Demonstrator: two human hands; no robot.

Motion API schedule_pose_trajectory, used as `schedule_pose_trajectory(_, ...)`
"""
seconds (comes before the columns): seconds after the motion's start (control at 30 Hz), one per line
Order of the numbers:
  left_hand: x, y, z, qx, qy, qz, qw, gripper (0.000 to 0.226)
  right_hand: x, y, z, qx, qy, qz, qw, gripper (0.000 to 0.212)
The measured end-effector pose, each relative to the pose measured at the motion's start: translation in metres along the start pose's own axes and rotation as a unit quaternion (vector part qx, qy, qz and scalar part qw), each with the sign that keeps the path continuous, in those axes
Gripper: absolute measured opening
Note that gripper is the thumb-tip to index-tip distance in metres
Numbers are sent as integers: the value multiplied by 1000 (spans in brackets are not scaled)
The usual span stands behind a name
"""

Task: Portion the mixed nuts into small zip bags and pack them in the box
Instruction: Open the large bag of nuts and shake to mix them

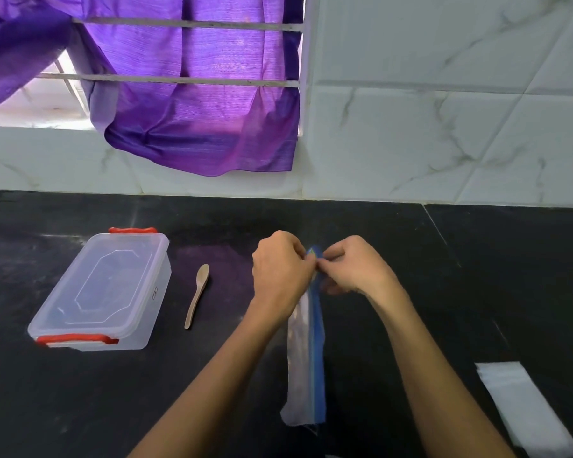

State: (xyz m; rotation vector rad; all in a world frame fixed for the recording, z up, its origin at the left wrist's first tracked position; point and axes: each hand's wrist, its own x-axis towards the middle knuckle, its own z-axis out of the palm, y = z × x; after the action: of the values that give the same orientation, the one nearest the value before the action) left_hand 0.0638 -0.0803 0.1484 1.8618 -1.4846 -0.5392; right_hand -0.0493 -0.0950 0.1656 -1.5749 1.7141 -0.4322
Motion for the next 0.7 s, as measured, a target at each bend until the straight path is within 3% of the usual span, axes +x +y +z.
schedule_pose_trajectory(0.1,-3,-6,0,-41,-22,-20,999,6,-9,0,0,20,-89,34,995,12)
schedule_pose_trajectory(0.23,-12,-12,-3,-56,-65,-71,994,12,-7,5,9,36,-27,6,999,15)
schedule_pose_trajectory(0.37,-17,-10,-14,-22,-172,-105,979,24,-12,8,15,53,-13,-1,999,15)
schedule_pose_trajectory(0.43,-18,-10,-18,-14,-143,-96,985,24,-13,9,17,40,9,-6,999,16)
schedule_pose_trajectory(0.57,-21,-11,-28,50,-21,-60,997,22,-11,16,12,20,126,-34,991,18)
schedule_pose_trajectory(0.63,-22,-13,-28,11,-23,-65,998,23,-16,14,10,36,72,-29,996,17)
schedule_pose_trajectory(0.7,-25,-15,-23,-50,-47,-83,994,23,-25,10,12,61,-42,1,997,18)
